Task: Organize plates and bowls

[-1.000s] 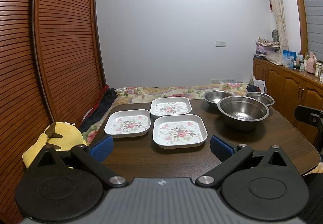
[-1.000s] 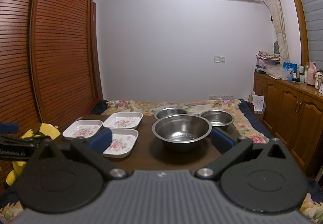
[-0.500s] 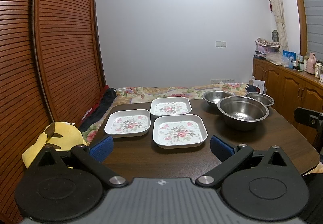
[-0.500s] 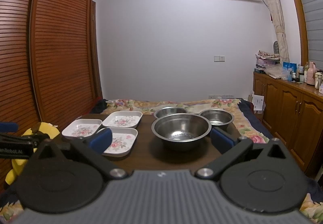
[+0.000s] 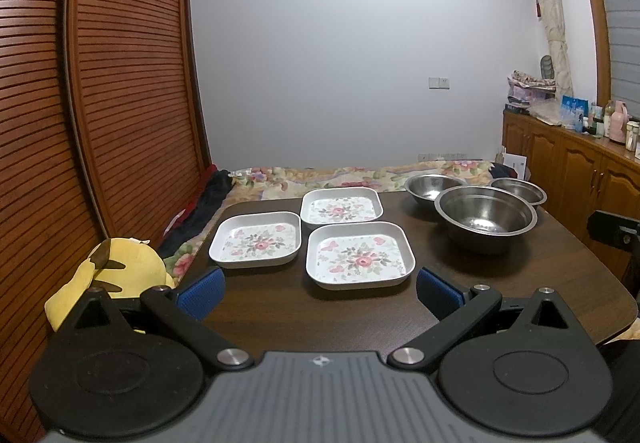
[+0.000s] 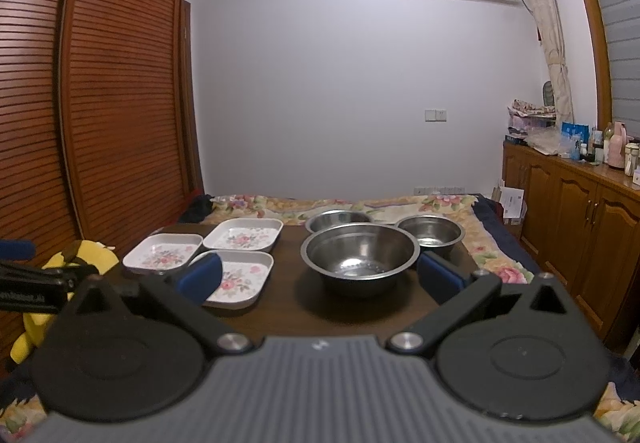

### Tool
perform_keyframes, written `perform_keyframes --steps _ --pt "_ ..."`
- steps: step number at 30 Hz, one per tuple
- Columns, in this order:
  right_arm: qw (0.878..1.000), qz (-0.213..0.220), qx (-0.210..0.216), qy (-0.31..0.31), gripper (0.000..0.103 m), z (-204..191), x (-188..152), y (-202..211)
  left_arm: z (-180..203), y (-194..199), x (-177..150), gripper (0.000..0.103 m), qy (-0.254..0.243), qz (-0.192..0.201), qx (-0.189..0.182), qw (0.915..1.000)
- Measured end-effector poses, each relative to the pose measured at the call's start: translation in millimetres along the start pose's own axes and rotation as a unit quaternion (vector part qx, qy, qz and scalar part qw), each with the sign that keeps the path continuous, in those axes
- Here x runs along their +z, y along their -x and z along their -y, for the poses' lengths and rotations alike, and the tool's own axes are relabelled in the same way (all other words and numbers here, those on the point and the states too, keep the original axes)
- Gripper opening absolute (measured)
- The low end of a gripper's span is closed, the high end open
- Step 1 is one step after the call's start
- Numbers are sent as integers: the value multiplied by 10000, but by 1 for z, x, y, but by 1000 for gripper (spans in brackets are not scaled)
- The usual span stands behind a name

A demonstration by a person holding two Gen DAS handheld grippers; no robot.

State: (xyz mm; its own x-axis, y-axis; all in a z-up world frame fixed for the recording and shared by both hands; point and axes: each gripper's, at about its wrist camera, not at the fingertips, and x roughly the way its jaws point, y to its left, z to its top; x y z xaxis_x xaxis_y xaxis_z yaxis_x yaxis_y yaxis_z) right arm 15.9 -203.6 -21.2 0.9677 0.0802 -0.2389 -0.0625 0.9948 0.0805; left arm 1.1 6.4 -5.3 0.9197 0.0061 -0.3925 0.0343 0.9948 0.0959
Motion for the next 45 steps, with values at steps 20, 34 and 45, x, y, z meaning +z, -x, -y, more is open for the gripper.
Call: perform_keyframes --steps 20,34,45 --pt "9991 -312 275 114 103 -14 -17 -22 -3 -30 -23 103 12 -563 -171 9983" --pt "9949 -528 710 485 103 -36 -19 -71 -18 -67 -31 103 -29 -620 -130 9980" --pt "9848 -800 1161 1011 102 -58 -27 -125 -54 -137 -23 103 56 -674 3 9977"
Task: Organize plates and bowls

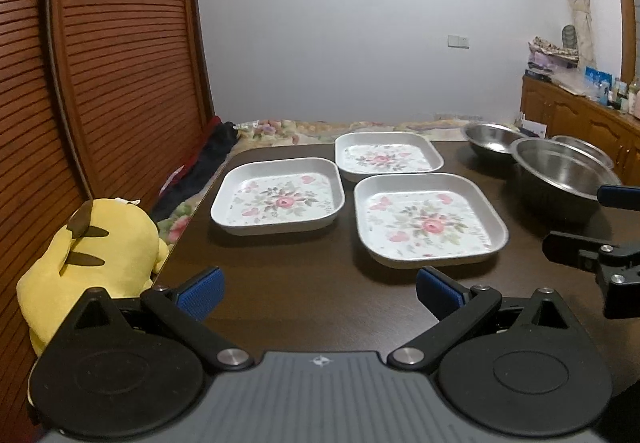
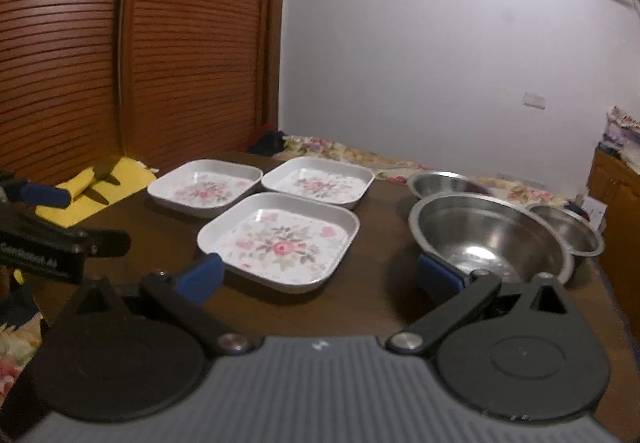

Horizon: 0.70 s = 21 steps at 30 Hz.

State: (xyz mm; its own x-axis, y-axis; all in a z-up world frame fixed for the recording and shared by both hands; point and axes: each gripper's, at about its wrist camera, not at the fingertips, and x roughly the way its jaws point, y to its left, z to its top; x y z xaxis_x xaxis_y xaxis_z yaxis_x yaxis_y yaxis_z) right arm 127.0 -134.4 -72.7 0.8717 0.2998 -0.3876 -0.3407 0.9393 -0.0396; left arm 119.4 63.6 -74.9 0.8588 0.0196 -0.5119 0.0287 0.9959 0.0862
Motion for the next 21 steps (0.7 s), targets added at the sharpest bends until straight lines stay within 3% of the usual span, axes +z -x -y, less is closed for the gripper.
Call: perform_keyframes --steps 2,5,12,17,21 --pt "10000 -37 81 -16 102 1 1 -7 -3 -10 1 101 -12 -64 -50 10000" --pt "9997 -111 192 -53 87 0 2 -21 -8 -24 5 95 87 -139 -208 9996" --pt "9978 -449 322 -377 69 2 4 -54 -10 -53 19 84 264 -237 -558 9978" --pt "9974 -598 139 -390 57 3 9 -72 -13 -70 30 80 403 -195 -900 9949" --pt "9964 -723 -40 -444 54 3 10 -85 -13 -87 38 65 383 -236 -1067 9933"
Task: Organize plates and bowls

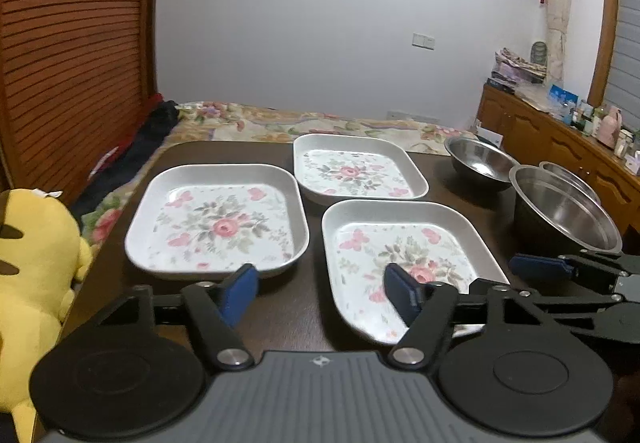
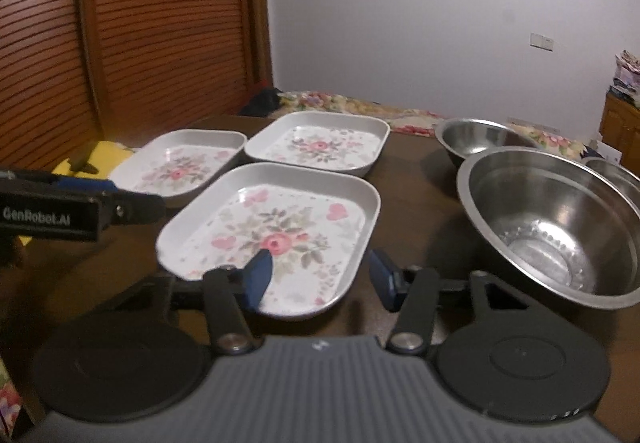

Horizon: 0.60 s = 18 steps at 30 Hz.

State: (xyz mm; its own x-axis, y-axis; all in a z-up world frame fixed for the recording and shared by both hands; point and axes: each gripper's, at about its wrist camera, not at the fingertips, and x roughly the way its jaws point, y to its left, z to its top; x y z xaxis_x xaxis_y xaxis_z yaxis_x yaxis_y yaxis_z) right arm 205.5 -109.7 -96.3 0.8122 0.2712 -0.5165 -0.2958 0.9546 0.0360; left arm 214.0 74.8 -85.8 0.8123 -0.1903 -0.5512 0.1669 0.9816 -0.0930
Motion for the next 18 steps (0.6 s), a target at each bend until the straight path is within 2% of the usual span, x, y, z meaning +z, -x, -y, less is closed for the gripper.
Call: perform_keyframes --steps 3,13,18 --pt "9999 -41 -159 -34 50 -1 0 -7 -1 -12 4 57 -5 -66 -103 9999" --pt "9990 -128 -404 -133 48 1 1 -21 0 -30 6 48 -158 -229 -195 9994" --pt "9988 -147 -425 -191 44 3 4 -28 2 -33 5 34 -238 -280 -189 9991"
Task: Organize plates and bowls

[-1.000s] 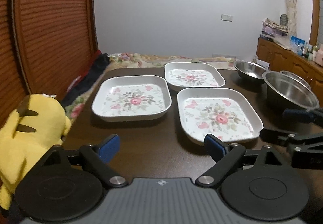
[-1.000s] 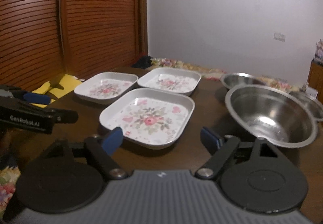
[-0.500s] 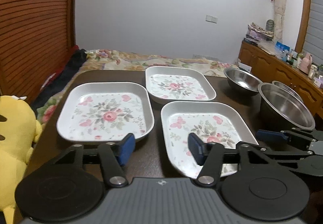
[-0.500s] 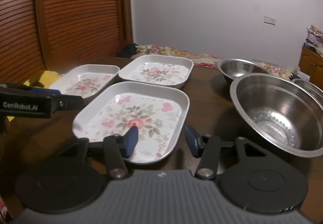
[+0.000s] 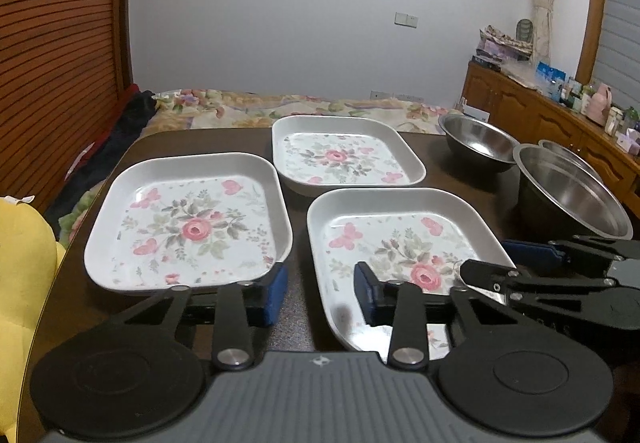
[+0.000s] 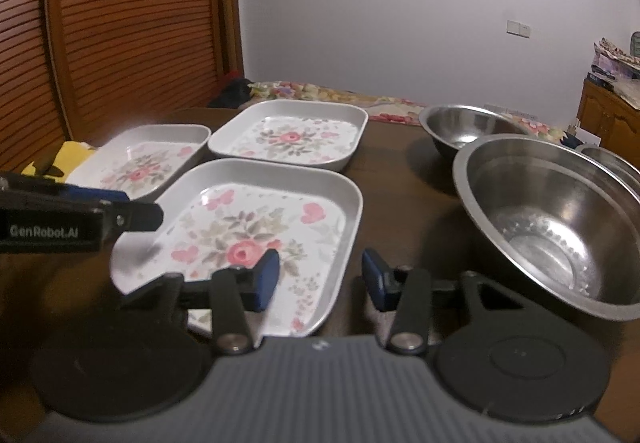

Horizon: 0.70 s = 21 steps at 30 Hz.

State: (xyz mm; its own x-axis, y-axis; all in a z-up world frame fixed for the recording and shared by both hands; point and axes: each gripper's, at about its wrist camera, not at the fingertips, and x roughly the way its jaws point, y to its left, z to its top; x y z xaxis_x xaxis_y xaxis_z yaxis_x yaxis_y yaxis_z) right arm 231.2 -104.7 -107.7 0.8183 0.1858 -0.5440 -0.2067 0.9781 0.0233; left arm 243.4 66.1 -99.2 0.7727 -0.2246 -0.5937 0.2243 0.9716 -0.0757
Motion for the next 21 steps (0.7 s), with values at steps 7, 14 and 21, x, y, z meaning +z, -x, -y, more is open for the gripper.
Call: perform_keyframes --steps 7,14,21 --pt "9999 -65 -16 -146 37 7 0 -2 4 -1 -1 27 -70 -111 -50 9999" --pt "9997 -73 -2 -231 30 9 -1 -1 5 -9 -4 23 -90 -284 -112 9995" --pt "9990 -97 146 -402 20 14 -3 2 0 -9 -7 12 6 -345 -278 9990"
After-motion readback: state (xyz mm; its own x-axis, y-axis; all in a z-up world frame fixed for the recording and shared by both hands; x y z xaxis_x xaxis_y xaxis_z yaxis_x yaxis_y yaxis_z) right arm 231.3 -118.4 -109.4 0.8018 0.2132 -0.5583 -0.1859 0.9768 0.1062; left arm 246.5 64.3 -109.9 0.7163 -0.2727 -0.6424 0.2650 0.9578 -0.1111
